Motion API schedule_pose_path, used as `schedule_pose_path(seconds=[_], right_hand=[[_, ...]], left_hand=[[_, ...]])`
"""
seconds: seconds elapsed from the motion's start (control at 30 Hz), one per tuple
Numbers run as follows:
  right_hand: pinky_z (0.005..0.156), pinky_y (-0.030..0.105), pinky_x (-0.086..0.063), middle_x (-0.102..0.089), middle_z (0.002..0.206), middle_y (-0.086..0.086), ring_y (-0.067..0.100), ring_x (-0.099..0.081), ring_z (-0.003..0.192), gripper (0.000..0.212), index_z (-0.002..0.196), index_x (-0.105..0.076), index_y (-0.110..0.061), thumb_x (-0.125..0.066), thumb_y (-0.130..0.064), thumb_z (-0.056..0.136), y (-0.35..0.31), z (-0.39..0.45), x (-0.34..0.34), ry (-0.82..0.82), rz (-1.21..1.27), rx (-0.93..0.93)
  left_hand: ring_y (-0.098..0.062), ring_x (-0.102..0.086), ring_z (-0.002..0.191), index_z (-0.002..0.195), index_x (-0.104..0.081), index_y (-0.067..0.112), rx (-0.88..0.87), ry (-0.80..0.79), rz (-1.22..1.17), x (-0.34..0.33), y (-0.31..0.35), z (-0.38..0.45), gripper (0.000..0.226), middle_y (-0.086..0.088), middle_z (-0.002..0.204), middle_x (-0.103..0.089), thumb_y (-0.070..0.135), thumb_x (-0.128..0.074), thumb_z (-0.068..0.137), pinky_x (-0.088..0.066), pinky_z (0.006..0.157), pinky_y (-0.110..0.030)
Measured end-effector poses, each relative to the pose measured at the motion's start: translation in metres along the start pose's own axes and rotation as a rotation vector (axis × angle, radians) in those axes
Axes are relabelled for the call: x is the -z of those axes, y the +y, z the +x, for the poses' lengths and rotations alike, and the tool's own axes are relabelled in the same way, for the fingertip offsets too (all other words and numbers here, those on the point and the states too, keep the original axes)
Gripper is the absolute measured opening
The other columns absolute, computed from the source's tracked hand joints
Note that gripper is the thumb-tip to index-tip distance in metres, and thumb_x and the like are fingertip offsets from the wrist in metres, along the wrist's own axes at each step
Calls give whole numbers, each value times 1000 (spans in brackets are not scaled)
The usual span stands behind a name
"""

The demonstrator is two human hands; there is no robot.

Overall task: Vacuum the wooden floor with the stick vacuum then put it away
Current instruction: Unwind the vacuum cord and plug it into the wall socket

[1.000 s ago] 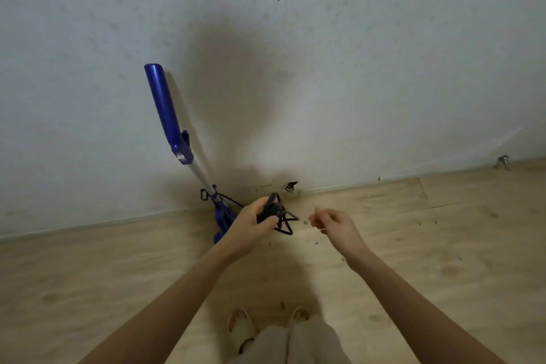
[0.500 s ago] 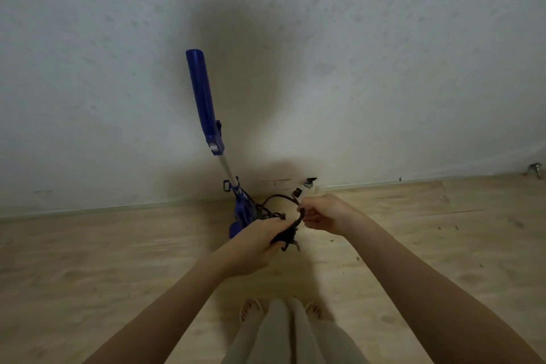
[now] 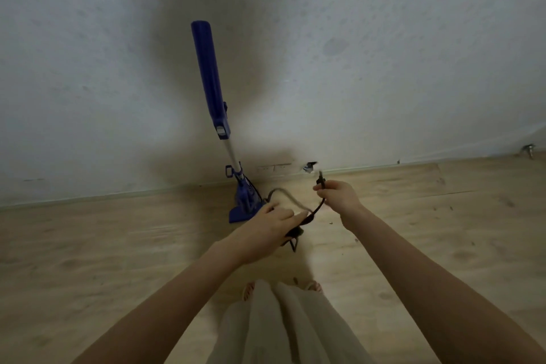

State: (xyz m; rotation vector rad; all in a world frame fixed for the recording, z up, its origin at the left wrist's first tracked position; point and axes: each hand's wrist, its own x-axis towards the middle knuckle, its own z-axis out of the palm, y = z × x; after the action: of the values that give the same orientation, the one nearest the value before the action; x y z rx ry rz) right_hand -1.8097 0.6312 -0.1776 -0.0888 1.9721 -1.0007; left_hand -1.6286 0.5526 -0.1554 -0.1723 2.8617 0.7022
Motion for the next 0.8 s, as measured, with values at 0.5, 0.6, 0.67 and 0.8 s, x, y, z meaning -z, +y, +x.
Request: schedule_pose_path(seconds=[0.5,0.6,0.67,0.8], right_hand=[[34,17,-20,-43,56,7,8,-29,35,22,99,-56,-5,-36,-14,103,60,26,101,165,159,81],[35,18,-23,-46,57,6,5,-32,35,23,94,-61,-7,-39,-12,101,77,27,124,123,-62,170],[39,19,-27,-48,59,6,6,-37,39,23,91,-62,-9,-41,-13,99,90,30,137,107,-200,226],[48,27,-30,-50,60,8,17,-42,51,24,92,-64,-9,-42,-14,98,120,35,149,76,-330,268]], left_hand=[[-22,-44,132,153,-19,30,565,-148,-81,-80,21,-10,80,0,159,-18,-13,-40,89,-44,101,-33],[-20,-56,115,131,-52,22,558,-297,57,-101,41,-9,40,-2,134,-54,5,-48,95,-45,90,-31],[-22,-59,106,119,-56,19,570,-398,110,-120,51,-11,24,-1,122,-56,16,-52,95,-45,82,-32],[-23,-58,107,114,-56,16,649,-488,89,-159,67,-13,26,-2,119,-55,28,-58,91,-47,81,-34]])
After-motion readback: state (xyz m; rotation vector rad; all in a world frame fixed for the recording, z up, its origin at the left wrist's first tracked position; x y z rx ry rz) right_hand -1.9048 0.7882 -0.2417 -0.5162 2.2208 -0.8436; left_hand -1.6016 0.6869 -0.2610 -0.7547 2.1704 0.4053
